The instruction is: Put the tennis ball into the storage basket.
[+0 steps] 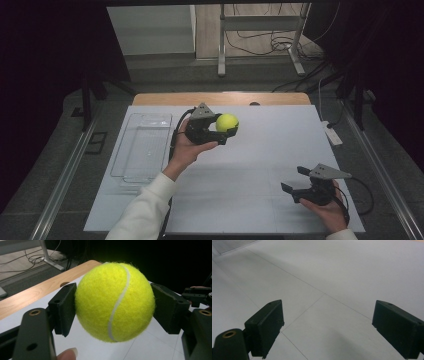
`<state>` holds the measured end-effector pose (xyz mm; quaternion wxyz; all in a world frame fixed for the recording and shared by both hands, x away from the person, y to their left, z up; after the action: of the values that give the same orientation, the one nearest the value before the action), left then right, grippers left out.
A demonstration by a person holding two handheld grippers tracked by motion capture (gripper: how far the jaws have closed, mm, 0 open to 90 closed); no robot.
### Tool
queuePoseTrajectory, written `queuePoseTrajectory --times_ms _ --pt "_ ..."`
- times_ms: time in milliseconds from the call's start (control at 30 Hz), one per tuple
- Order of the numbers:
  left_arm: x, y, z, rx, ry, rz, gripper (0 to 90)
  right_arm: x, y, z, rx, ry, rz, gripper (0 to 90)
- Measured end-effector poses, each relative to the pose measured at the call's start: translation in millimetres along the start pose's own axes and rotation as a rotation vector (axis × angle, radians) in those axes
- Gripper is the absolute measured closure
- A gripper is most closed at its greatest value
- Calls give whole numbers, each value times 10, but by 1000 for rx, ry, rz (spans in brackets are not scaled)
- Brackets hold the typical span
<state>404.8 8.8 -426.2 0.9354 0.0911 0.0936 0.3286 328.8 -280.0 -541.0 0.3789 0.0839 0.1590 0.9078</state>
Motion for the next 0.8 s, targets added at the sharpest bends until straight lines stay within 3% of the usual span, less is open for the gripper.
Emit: queuePoseTrajectory --times_ms 800 --pt "253 148 11 -12 14 69 273 -5 -5 -3 3 -1 -4 104"
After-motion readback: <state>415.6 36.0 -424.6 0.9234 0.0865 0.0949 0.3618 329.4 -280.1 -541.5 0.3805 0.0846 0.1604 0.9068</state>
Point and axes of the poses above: each handheld gripper's, and its own axes: y roughly backward along the jaws, z roughly out of its top, x roughly to its left, the point moved 7 cm from there along -y, roughly forward along the jaws, and after that the axes turned 11 degrees about -x, right-handed, at the moved point
